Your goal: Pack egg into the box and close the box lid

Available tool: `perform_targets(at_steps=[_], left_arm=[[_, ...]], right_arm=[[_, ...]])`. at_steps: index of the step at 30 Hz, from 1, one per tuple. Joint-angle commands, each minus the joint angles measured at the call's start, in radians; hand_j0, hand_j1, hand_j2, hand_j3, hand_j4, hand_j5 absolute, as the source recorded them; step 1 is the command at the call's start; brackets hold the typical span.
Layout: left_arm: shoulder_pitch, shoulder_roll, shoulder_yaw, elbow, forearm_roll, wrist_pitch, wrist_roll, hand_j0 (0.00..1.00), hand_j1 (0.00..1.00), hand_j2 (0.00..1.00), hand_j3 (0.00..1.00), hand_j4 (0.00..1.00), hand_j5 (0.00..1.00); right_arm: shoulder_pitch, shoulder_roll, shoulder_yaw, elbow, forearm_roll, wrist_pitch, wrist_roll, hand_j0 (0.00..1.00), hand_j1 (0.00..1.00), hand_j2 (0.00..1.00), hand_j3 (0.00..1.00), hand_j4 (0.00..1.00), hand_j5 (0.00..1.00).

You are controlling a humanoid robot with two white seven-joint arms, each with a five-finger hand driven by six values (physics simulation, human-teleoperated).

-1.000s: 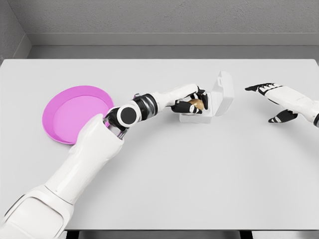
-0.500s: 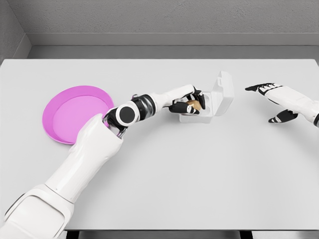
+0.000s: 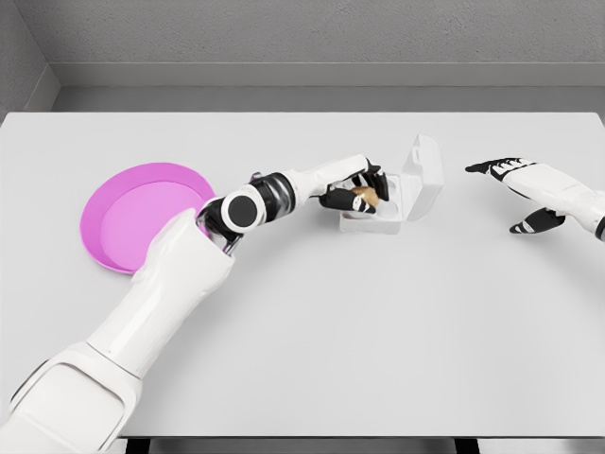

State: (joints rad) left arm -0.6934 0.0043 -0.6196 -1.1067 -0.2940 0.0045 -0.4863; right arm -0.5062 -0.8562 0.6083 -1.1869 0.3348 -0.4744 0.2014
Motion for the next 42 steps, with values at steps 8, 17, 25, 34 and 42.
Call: perform_targets(at_steps=[8, 17, 25, 34, 42], left_arm=[[-0.003, 0.000, 0.000, 0.002, -0.008, 0.000, 0.008, 0.63, 0.63, 0.63, 0.63, 0.63, 0.63], [-0.006, -0.001, 0.000, 0.002, -0.008, 0.000, 0.014, 0.75, 0.75, 0.75, 0.75, 0.75, 0.75], [-0.006, -0.004, -0.003, 0.001, -0.008, 0.000, 0.037, 0.76, 0.76, 0.76, 0.76, 0.76, 0.76], [-0.005, 0.000, 0.000, -0.005, -0.008, 0.000, 0.037, 0.77, 0.77, 0.77, 0.77, 0.77, 0.77], [-0.005, 0.008, 0.008, -0.053, -0.007, 0.000, 0.037, 0.79, 0.79, 0.79, 0.79, 0.79, 0.79]], right_arm=[[0.002, -0.001, -0.001, 0.000, -0.005, 0.000, 0.000, 1.00, 1.00, 1.00, 1.00, 1.00, 1.00], [0.002, -0.003, -0.001, 0.000, -0.005, 0.000, 0.000, 1.00, 1.00, 1.00, 1.00, 1.00, 1.00], [0.002, -0.004, -0.001, 0.000, -0.005, 0.002, 0.000, 1.00, 1.00, 1.00, 1.00, 1.00, 1.00], [0.003, -0.007, -0.001, 0.000, -0.005, 0.002, 0.000, 1.00, 1.00, 1.00, 1.00, 1.00, 1.00], [0.003, -0.011, -0.001, 0.000, -0.005, 0.000, 0.000, 1.00, 1.00, 1.00, 1.00, 1.00, 1.00]])
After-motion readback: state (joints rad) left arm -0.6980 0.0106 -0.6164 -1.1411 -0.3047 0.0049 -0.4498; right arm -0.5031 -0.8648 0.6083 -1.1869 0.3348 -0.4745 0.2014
